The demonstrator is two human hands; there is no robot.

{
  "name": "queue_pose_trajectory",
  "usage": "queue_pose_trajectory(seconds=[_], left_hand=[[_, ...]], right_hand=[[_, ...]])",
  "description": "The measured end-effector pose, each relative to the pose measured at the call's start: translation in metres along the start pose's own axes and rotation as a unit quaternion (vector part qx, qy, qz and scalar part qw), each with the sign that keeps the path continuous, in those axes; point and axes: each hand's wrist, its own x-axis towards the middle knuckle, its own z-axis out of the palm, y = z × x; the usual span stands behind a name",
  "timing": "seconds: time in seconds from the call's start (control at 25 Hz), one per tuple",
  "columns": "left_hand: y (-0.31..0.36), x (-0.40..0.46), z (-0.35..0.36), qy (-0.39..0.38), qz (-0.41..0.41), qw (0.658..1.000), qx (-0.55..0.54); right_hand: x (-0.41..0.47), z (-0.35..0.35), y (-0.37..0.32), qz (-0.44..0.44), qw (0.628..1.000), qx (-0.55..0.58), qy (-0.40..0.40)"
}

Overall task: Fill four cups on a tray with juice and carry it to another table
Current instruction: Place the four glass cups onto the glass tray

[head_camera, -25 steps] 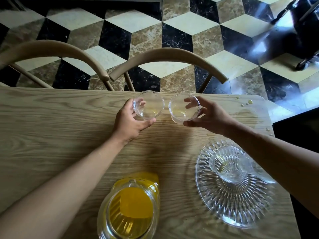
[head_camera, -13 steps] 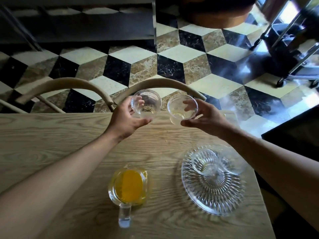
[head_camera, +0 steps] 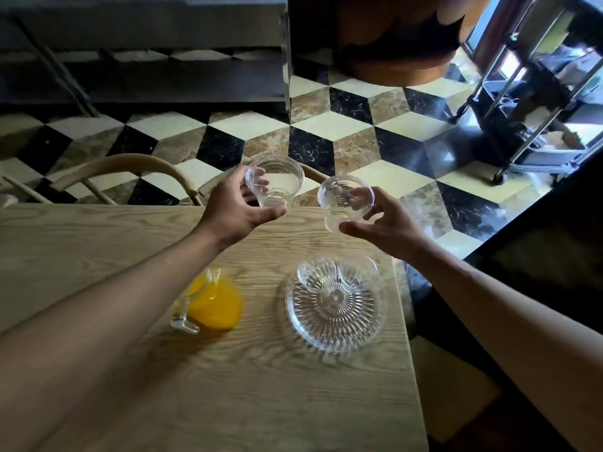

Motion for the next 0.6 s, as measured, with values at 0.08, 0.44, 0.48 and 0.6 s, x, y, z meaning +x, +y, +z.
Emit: queue_pose_trajectory(seconds=[0.08,0.44,0.48,0.6], left_hand=[[0.002,-0.025,0.019,0.010,-0.006,1.000,-0.006],[-0.062,-0.126,0.098,0.058,-0.067,0.995,0.045],[-0.069,-0.132,0.105,0.061,-0.072,0.994,0.051],[-0.092,-0.144,0.124,0.065,-0.079,0.992,0.074]], right_hand=[[-0.023,-0.006,0.008,0.003,1.000,-0.001,-0.004],[-0.111,0.009,0.071,0.046,0.999,-0.005,-0.005],[-0.119,0.014,0.076,0.051,0.999,-0.007,0.000],[-0.134,0.029,0.094,0.070,0.997,-0.014,0.019]])
